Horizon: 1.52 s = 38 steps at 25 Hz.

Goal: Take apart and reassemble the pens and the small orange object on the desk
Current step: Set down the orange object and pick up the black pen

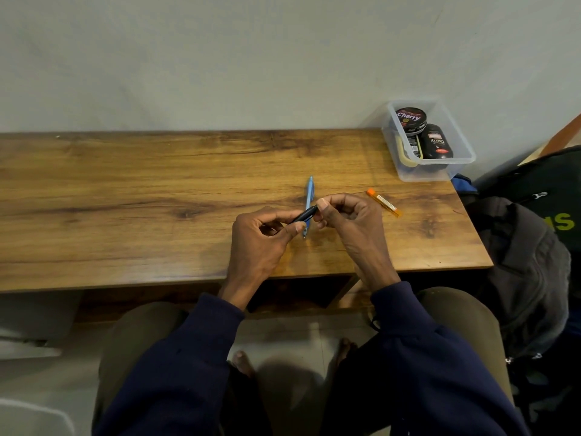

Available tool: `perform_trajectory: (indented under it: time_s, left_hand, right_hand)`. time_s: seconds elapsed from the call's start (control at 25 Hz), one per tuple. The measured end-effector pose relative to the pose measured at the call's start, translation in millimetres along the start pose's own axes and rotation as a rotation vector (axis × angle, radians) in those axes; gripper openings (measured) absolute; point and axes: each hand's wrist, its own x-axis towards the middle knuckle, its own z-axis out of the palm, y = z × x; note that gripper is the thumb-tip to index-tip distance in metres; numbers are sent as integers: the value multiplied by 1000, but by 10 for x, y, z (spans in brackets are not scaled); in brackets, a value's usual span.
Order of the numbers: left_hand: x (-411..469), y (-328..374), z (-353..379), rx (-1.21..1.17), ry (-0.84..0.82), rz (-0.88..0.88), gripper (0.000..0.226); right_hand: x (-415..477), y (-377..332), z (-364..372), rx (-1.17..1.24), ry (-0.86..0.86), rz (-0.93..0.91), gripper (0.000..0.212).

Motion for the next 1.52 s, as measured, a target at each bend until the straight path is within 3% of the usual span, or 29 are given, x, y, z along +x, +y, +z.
perform_trajectory:
  time_s: [0.52,0.68,0.96,1.4,1.52]
  left_hand:
    - [19,-9,17,46,30,8,22]
    - [40,-73,-107,7,87,-67,22]
    - [12,-17,-70,-102,7,-88,26]
    - [7,-25,-64,-73,-8,-88,24]
    - [14,-34,-60,-35,-12,-80,21]
  right_hand:
    - [-19,-26,28,-29,46,19,16]
    - [79,-137,-319,77,173,-7,8]
    - [107,3,-266,-554,150,-57,11]
    - [76,44,-226,-586,259,-110,15]
    - [40,-54,-163,-476,122,-169,7]
